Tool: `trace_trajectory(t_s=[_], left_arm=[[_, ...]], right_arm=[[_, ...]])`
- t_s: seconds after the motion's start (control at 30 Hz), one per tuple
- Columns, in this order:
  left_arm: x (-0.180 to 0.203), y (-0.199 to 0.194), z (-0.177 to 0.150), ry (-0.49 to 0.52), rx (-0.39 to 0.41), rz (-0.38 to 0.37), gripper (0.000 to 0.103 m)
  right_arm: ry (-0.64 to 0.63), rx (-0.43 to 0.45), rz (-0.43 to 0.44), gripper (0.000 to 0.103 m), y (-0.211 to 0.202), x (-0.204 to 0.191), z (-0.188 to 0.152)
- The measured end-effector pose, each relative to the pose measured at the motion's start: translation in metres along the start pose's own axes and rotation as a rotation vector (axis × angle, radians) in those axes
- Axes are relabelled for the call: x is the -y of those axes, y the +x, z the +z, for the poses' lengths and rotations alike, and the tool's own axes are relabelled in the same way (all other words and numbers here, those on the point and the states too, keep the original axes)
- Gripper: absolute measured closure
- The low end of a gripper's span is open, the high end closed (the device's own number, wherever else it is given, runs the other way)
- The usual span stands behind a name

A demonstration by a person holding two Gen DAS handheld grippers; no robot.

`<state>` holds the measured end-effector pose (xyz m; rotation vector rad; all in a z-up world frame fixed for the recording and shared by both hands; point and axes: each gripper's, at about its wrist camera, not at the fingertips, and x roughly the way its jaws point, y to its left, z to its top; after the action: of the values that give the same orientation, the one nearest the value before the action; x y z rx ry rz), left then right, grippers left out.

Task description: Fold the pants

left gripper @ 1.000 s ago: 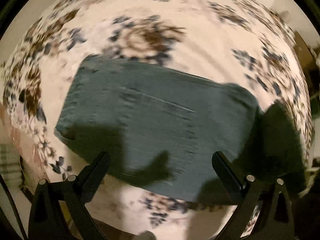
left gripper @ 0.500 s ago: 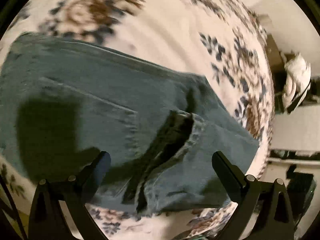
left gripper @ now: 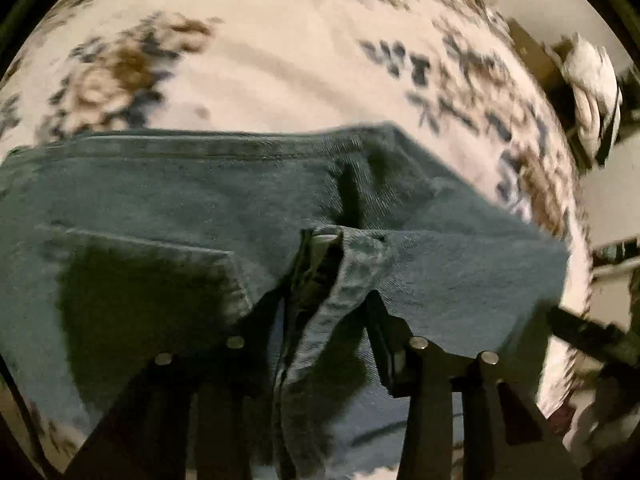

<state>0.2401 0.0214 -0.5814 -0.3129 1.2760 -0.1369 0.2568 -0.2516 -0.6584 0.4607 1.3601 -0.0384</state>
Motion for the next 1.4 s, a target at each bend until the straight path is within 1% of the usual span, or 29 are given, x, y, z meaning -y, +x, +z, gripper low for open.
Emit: trace_trajectory(t_s=[0.03, 0.07, 0.1, 0.13, 0.17, 0.27, 0.3, 0.4, 0.43, 0.5, 0.53, 0.57, 0.6, 0.67, 0.7, 0.73, 0.77, 0.83, 0.87, 0.97, 1.07, 1.1, 1.17, 1.2, 1.23, 1.3, 1.33, 1.37, 1.4], left_arm=[[-0.005, -0.016, -0.003, -0.043, 0.046, -0.009, 0.062], [-0.018, -0.038, -0.009, -0.122, 0.107, -0.039, 0.053], [-0.03, -0.051, -0.014, -0.193, 0.14, -0.072, 0.047], [-0.045, -0.063, -0.02, -0.26, 0.164, -0.092, 0.031], [-0.061, -0.074, -0.026, -0.331, 0.183, -0.108, 0.025], [-0.131, -0.098, -0.054, -0.623, 0.24, -0.133, 0.025], [-0.165, -0.105, -0.072, -0.759, 0.282, -0.122, 0.025], [-0.235, -0.102, -0.113, -1.029, 0.341, -0.114, 0.025], [-0.252, -0.096, -0.121, -1.092, 0.351, -0.136, 0.025], [-0.28, -0.08, -0.126, -1.151, 0.359, -0.178, 0.025], [-0.288, -0.074, -0.122, -1.146, 0.36, -0.188, 0.025], [-0.294, -0.067, -0.115, -1.129, 0.372, -0.218, 0.025], [-0.297, -0.063, -0.109, -1.119, 0.372, -0.226, 0.025], [-0.299, -0.061, -0.094, -1.072, 0.404, -0.224, 0.026], [-0.296, -0.063, -0.087, -1.043, 0.412, -0.207, 0.031], [-0.293, -0.068, -0.079, -0.993, 0.429, -0.183, 0.049], [-0.289, -0.074, -0.073, -0.941, 0.442, -0.159, 0.063], [-0.278, -0.088, -0.065, -0.849, 0.447, -0.098, 0.072], [-0.271, -0.098, -0.064, -0.808, 0.461, -0.074, 0.075], [-0.247, -0.12, -0.063, -0.731, 0.495, -0.039, 0.078], [-0.221, -0.147, -0.065, -0.658, 0.538, -0.066, 0.08], [-0.212, -0.149, -0.059, -0.642, 0.543, -0.084, 0.08], [-0.187, -0.158, -0.052, -0.601, 0.551, -0.137, 0.081], [-0.17, -0.163, -0.046, -0.547, 0.552, -0.176, 0.082], [-0.155, -0.166, -0.041, -0.504, 0.55, -0.191, 0.083], [-0.112, -0.17, -0.028, -0.376, 0.525, -0.253, 0.084], [-0.094, -0.171, -0.027, -0.341, 0.512, -0.275, 0.084], [-0.069, -0.167, -0.024, -0.29, 0.485, -0.317, 0.085], [-0.049, -0.161, -0.023, -0.257, 0.462, -0.336, 0.085]], right_arm=[[-0.01, 0.005, 0.005, 0.003, -0.004, -0.007, -0.002], [-0.025, 0.011, 0.009, 0.003, -0.009, -0.016, -0.006], [-0.035, 0.014, 0.014, 0.003, -0.013, -0.024, -0.009], [-0.041, 0.013, 0.026, 0.003, -0.016, -0.032, -0.014], [-0.048, -0.003, 0.045, 0.003, -0.016, -0.044, -0.021], [-0.076, -0.049, 0.085, 0.003, -0.007, -0.077, -0.039], [-0.084, -0.068, 0.093, 0.003, -0.002, -0.087, -0.044], [-0.093, -0.109, 0.119, 0.003, 0.014, -0.113, -0.058], [-0.101, -0.12, 0.127, 0.003, 0.02, -0.121, -0.062], [-0.128, -0.139, 0.127, 0.003, 0.034, -0.141, -0.07], [-0.141, -0.143, 0.122, 0.003, 0.04, -0.148, -0.072], [-0.155, -0.146, 0.112, 0.003, 0.046, -0.155, -0.075], [-0.167, -0.149, 0.099, 0.003, 0.051, -0.161, -0.078], [-0.176, -0.152, 0.069, 0.003, 0.059, -0.165, -0.081], [-0.173, -0.153, 0.06, 0.003, 0.063, -0.166, -0.081], [-0.17, -0.152, 0.058, 0.003, 0.066, -0.167, -0.081], [-0.163, -0.151, 0.058, 0.003, 0.066, -0.167, -0.081], [-0.157, -0.146, 0.057, 0.003, 0.065, -0.166, -0.081], [-0.16, -0.139, 0.052, 0.003, 0.062, -0.166, -0.082], [-0.162, -0.13, 0.047, 0.003, 0.059, -0.164, -0.083], [-0.145, -0.119, 0.054, 0.003, 0.054, -0.16, -0.082], [-0.138, -0.113, 0.055, 0.003, 0.053, -0.159, -0.081], [-0.122, -0.096, 0.06, 0.005, 0.046, -0.153, -0.08], [-0.115, -0.085, 0.058, 0.006, 0.042, -0.149, -0.078], [-0.103, -0.069, 0.056, 0.006, 0.035, -0.142, -0.076], [-0.067, -0.034, 0.062, 0.007, 0.02, -0.125, -0.071], [-0.051, -0.018, 0.061, 0.008, 0.012, -0.115, -0.068], [-0.026, 0.007, 0.055, 0.008, 0.0, -0.098, -0.063], [-0.011, 0.021, 0.052, 0.008, -0.006, -0.087, -0.06]])
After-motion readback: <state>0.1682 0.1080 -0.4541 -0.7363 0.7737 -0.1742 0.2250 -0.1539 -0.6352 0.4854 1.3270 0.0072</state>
